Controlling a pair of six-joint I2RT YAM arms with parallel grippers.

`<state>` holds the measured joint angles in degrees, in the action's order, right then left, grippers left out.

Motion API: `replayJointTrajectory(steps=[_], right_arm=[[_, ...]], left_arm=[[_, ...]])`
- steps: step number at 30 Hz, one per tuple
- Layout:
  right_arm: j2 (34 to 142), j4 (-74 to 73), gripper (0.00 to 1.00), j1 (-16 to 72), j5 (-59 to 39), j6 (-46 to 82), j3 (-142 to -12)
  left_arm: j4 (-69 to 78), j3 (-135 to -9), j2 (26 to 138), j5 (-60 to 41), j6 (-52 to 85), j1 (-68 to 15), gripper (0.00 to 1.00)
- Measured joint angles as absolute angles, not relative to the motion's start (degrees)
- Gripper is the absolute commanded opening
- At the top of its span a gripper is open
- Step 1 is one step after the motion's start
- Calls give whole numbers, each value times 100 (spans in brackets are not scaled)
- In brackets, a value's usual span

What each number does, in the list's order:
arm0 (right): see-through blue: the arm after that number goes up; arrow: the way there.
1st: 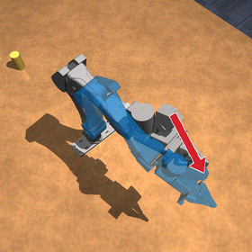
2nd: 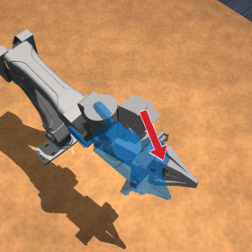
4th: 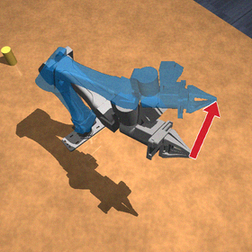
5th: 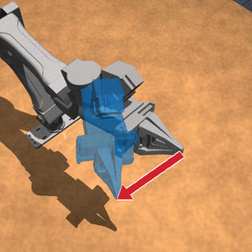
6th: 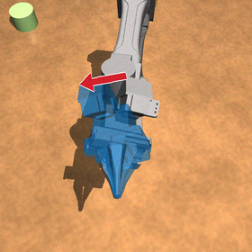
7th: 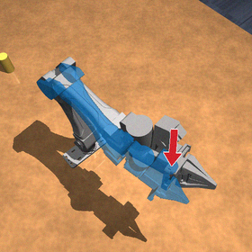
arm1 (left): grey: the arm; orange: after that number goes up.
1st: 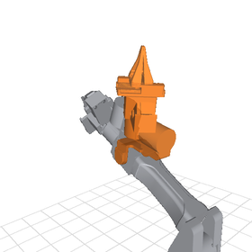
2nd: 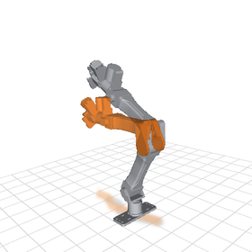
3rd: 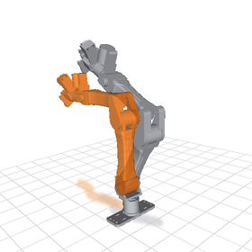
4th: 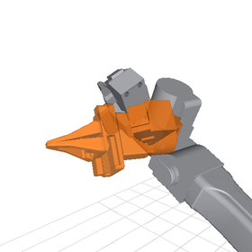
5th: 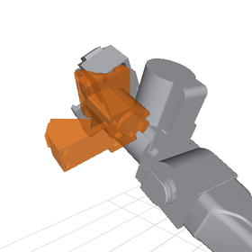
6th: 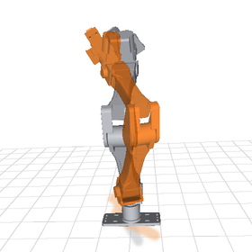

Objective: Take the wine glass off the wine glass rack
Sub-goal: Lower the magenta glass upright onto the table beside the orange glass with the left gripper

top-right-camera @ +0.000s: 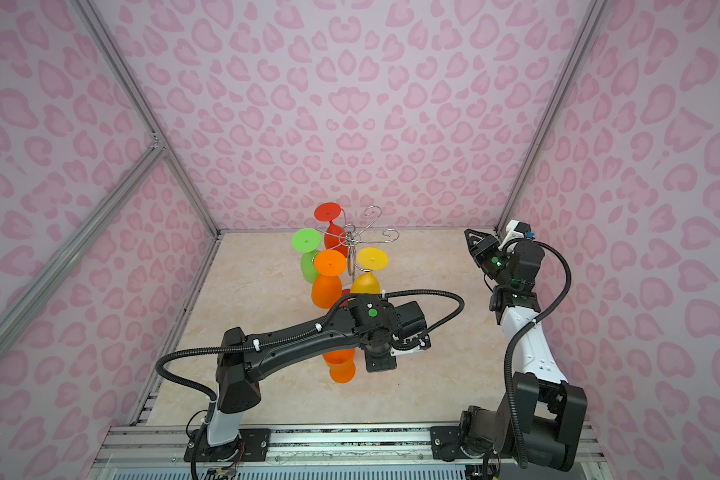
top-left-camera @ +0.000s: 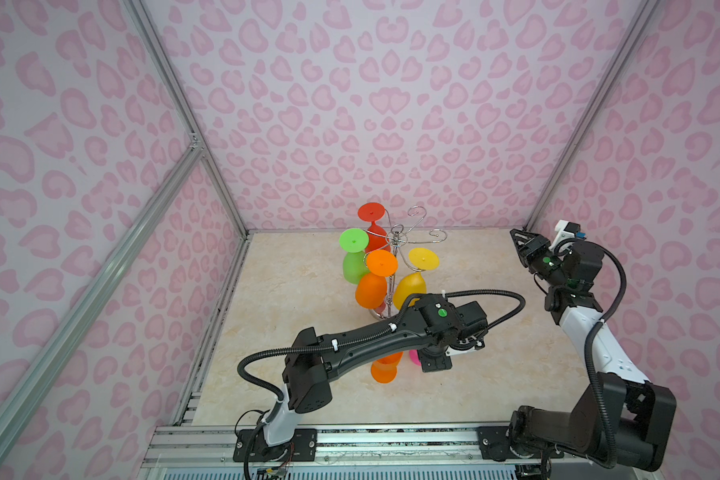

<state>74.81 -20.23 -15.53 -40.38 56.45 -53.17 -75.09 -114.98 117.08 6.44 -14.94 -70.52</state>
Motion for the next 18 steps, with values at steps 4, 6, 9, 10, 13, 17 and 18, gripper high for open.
replayJointTrajectory(steps=[4, 6, 9, 10, 13, 17, 18], right_arm=[[7489, -2027, 37, -1566, -4056, 5653, -5299], [7489, -2032, 37, -1568, -4056, 5682, -5293], [7489, -2034, 37, -1575, -4058, 5688, -5286], [7489, -2036, 37, -1577, -4058, 5690, -5284], [7489, -2036, 37, -1577, -4058, 5712, -5282], [7489, -2075, 37, -1581, -4060, 5745, -5282], [7489, -2091, 37, -1581, -4060, 5745, -5282]], left_arm=[[-7529, -11502, 11784, 642, -1494, -7050, 8], [-7544, -11528, 11824, 642, -1492, -7050, 9], [-7579, -11531, 11834, 635, -1490, -7050, 11], [-7588, -11531, 11839, 622, -1490, -7050, 13], [-7627, -11531, 11854, 598, -1476, -7050, 23], [-7660, -11570, 11867, 578, -1472, -7050, 44], [-7664, -11603, 11867, 578, -1468, -7050, 49]])
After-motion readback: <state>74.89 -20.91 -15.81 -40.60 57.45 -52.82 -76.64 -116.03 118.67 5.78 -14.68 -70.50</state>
